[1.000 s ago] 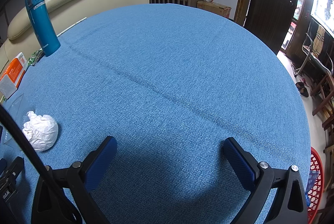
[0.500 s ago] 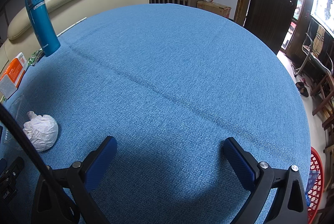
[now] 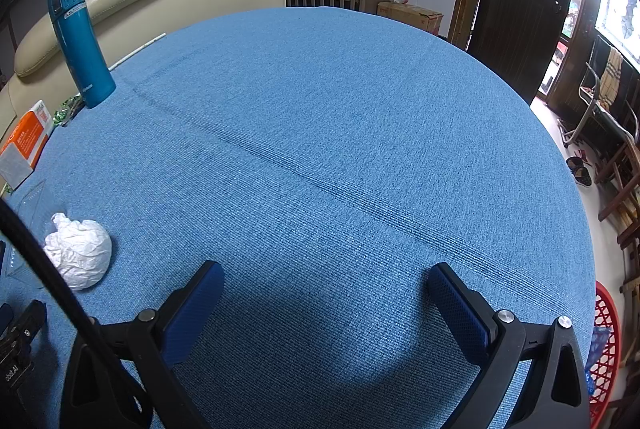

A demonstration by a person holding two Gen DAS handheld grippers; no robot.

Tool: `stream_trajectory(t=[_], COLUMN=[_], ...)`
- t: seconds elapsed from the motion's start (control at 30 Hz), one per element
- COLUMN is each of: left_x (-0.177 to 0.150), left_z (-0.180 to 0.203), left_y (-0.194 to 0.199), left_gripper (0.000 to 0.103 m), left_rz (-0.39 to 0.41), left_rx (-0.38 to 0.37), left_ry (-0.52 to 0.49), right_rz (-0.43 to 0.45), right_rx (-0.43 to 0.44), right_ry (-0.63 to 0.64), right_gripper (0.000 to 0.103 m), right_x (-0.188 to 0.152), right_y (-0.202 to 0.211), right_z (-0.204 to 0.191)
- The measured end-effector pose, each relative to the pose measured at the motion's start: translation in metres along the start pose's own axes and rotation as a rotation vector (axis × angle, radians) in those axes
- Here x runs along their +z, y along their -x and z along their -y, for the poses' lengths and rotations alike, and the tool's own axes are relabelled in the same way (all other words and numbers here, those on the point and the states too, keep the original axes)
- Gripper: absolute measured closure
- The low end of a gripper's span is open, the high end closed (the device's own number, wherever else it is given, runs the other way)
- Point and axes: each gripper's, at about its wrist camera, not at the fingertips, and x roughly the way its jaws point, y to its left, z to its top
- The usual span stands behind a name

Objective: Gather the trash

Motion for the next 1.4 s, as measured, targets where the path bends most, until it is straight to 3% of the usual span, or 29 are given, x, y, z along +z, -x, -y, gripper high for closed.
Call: stream_trajectory(t=[1.23,1.4], left_x=[0.0001,0.0008], left_z=[0.0004,0.0020], left_y=[-0.0024,-0.0013], left_gripper=[0.000,0.000], left_rz=[0.002,-0.038], left_rx=[0.002,-0.011], left_ry=[0.001,-0.021], right_rz=[-0.003,-0.075], right_rx=[0.001,0.037], right_ry=[-0.001,0.050], right_gripper=[0.000,0.000], right_x=[0.0020,0.0059], right_y=[-0.0015,0.0004], right_z=[-0.0004,-0.0007])
